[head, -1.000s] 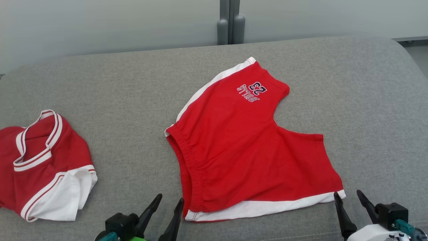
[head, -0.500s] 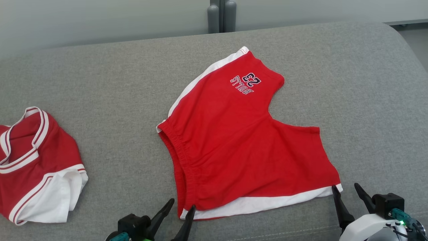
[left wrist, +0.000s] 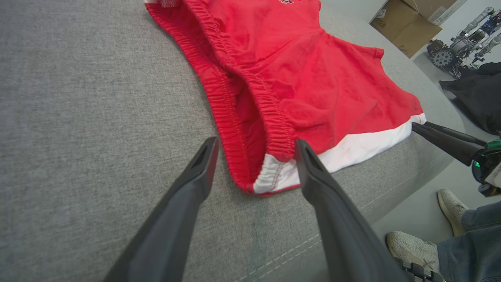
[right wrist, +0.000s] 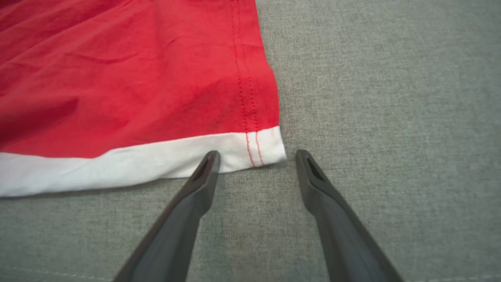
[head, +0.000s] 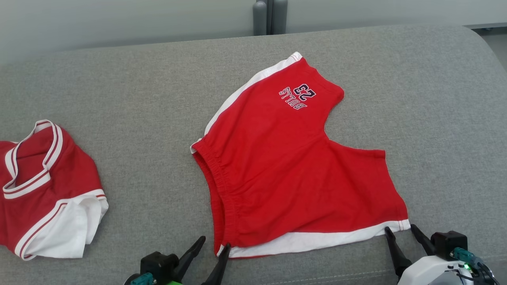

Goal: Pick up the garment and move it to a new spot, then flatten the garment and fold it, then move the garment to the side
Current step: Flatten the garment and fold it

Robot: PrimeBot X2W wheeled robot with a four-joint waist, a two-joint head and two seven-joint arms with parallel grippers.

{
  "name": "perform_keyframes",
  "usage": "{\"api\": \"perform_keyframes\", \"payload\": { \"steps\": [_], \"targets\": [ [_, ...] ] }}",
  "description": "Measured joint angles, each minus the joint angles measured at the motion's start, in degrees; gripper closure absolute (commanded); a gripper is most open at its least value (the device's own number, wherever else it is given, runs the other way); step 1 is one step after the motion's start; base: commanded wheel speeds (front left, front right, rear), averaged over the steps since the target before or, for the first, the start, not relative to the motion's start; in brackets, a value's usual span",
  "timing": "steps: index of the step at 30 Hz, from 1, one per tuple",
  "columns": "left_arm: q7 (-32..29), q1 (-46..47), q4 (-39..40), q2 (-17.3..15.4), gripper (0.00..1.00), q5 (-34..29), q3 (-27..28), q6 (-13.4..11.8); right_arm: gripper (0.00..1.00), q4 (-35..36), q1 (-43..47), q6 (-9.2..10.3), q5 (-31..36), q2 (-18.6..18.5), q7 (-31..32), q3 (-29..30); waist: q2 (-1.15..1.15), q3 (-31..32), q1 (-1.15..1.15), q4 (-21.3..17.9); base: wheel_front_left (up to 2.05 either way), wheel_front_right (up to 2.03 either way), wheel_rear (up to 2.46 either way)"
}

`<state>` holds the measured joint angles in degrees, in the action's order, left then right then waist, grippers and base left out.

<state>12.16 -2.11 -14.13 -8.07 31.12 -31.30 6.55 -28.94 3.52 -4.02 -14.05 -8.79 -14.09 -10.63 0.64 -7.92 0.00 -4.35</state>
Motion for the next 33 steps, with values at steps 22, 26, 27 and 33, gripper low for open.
{"api": "perform_keyframes", "payload": {
  "steps": [22,26,27,33],
  "targets": [
    [0.0,1.0,-2.1,-0.1,0.0,0.4,-1.1,0.5,0.8,-3.3,-3.2,-0.96,-0.1,0.0,-0.4,-0.1,0.0,-0.4,0.0,0.0,0.0,0.0,0.0],
    [-0.1,1.1,-3.2,0.0,0.0,0.4,-1.7,0.5,0.82,-3.6,-3.6,-1.02,-0.1,0.0,-0.5,-0.2,0.0,-0.7,0.0,-0.1,0.0,0.0,0.0],
    [-0.3,1.2,-3.7,0.0,0.0,0.4,-1.8,0.5,0.8,-3.7,-3.7,-1.03,-0.1,0.0,-0.5,-0.2,0.0,-0.8,0.0,-0.1,0.0,0.0,0.0],
    [-0.7,1.7,-6.0,0.3,0.0,0.5,-2.0,0.5,0.79,-4.1,-4.5,-1.46,-0.1,0.0,-0.5,-0.3,0.0,-1.2,0.0,-0.4,0.0,0.0,0.0]
  ]
}}
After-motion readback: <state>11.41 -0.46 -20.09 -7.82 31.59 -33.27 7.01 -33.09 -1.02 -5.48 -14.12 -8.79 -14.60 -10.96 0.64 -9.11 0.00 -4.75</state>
